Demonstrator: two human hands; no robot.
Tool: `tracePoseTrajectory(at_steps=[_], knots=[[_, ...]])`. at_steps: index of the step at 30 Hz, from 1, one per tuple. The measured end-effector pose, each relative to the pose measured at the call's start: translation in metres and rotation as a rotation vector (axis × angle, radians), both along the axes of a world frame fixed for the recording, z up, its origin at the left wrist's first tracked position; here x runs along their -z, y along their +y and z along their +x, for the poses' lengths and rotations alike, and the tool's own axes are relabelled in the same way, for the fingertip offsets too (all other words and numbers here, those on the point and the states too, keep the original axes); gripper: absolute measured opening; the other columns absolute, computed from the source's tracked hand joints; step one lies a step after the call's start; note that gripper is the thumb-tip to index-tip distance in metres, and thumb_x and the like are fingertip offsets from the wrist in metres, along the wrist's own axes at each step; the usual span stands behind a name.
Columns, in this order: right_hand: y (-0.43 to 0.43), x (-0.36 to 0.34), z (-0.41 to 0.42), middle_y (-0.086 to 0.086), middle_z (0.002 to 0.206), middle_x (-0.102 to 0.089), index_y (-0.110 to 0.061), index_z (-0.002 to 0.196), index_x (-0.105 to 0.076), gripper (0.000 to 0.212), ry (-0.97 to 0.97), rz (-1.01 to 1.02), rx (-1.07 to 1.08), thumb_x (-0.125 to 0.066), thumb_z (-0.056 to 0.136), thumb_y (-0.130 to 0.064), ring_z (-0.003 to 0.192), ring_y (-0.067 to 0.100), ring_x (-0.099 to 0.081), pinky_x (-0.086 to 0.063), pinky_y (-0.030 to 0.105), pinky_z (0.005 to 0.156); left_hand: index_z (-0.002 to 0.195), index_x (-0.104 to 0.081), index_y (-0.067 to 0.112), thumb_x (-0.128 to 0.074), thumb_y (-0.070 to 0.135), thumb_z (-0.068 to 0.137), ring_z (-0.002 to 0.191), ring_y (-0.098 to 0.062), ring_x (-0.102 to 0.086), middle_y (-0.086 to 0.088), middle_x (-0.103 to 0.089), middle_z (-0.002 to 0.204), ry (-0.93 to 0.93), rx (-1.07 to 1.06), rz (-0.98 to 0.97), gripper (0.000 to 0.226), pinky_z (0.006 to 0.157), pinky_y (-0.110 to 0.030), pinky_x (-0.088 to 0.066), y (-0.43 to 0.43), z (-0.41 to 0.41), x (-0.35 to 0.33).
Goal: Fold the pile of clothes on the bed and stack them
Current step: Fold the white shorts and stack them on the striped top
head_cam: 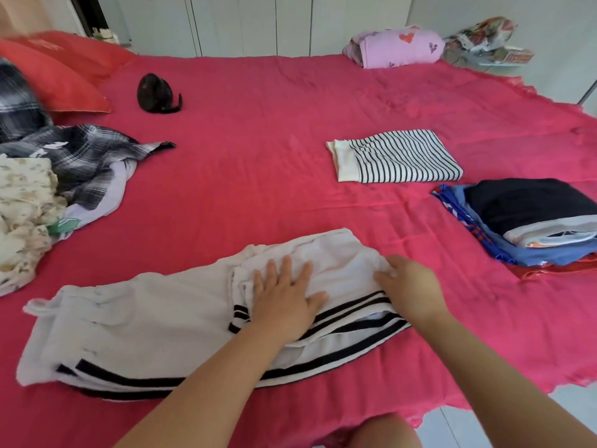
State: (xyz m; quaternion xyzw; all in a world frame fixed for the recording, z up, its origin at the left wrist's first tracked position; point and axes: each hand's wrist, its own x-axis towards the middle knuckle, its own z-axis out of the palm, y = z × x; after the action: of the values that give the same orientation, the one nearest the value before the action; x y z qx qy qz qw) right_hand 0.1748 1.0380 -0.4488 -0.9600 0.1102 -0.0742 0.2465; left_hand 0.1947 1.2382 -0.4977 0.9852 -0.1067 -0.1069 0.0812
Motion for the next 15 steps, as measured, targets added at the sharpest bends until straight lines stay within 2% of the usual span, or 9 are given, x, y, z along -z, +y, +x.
tracePoseTrajectory(at_steps=[3, 5, 7, 10, 13, 15], knots=[[-0.041, -0.013, -0.008, 0.015, 0.080, -0.065, -0.008, 0.084, -0.059, 0.010, -0.101, -0.031, 0.092, -0.059, 0.084, -0.018, 0.079, 0.034, -0.058, -0.025, 0.031, 0.060, 0.147, 0.004, 0.037, -0.014, 0.066, 0.089, 0.141, -0.030, 0.020, -0.003, 0.016, 0.156, -0.009, 0.057, -0.068, 0.067, 0.109, -0.049, 0.018, -0.044, -0.001, -0.003], [-0.062, -0.013, -0.017, 0.008, 0.072, -0.059, -0.012, 0.084, -0.058, 0.012, -0.096, 0.004, 0.139, -0.061, 0.084, -0.024, 0.074, 0.029, -0.055, -0.028, 0.032, 0.060, 0.147, 0.004, 0.035, -0.015, 0.065, 0.090, 0.141, -0.031, 0.020, -0.005, 0.015, 0.156, 0.007, 0.094, -0.083, 0.068, 0.110, -0.049, 0.018, -0.066, -0.004, -0.004], [-0.072, -0.004, -0.027, 0.001, 0.071, -0.055, -0.013, 0.087, -0.057, 0.022, 0.034, 0.041, 0.131, -0.061, 0.085, -0.034, 0.071, 0.023, -0.050, -0.031, 0.032, 0.060, 0.148, 0.005, 0.033, -0.016, 0.065, 0.091, 0.141, -0.032, 0.019, -0.006, 0.015, 0.156, 0.037, 0.110, -0.046, 0.069, 0.111, -0.050, 0.015, -0.074, -0.006, -0.004], [-0.077, 0.010, -0.041, -0.006, 0.069, -0.051, -0.018, 0.076, -0.051, 0.034, 0.210, 0.149, 0.123, -0.062, 0.082, -0.050, 0.065, 0.012, -0.048, -0.032, 0.025, 0.053, 0.149, 0.000, 0.030, -0.025, 0.065, 0.090, 0.142, -0.031, 0.016, -0.006, 0.013, 0.157, 0.086, 0.103, 0.003, 0.072, 0.113, -0.049, 0.011, -0.072, -0.004, -0.014], [-0.076, 0.007, -0.042, -0.007, 0.077, -0.056, -0.017, 0.095, -0.057, 0.026, 0.168, 0.269, 0.130, -0.066, 0.082, -0.038, 0.073, 0.013, -0.052, -0.036, 0.026, 0.058, 0.147, -0.015, 0.025, -0.035, 0.062, 0.089, 0.144, -0.027, 0.003, -0.003, -0.002, 0.157, -0.025, 0.114, -0.080, 0.071, 0.115, -0.047, -0.001, -0.073, 0.002, -0.032], [-0.068, 0.003, -0.041, -0.008, 0.077, -0.056, -0.016, 0.103, -0.058, 0.025, 0.127, 0.286, 0.088, -0.066, 0.081, -0.026, 0.074, 0.014, -0.053, -0.038, 0.026, 0.060, 0.144, -0.026, 0.020, -0.040, 0.058, 0.089, 0.140, -0.024, -0.017, -0.004, -0.023, 0.152, -0.140, 0.123, -0.212, 0.068, 0.112, -0.041, -0.019, -0.083, 0.003, -0.045]])
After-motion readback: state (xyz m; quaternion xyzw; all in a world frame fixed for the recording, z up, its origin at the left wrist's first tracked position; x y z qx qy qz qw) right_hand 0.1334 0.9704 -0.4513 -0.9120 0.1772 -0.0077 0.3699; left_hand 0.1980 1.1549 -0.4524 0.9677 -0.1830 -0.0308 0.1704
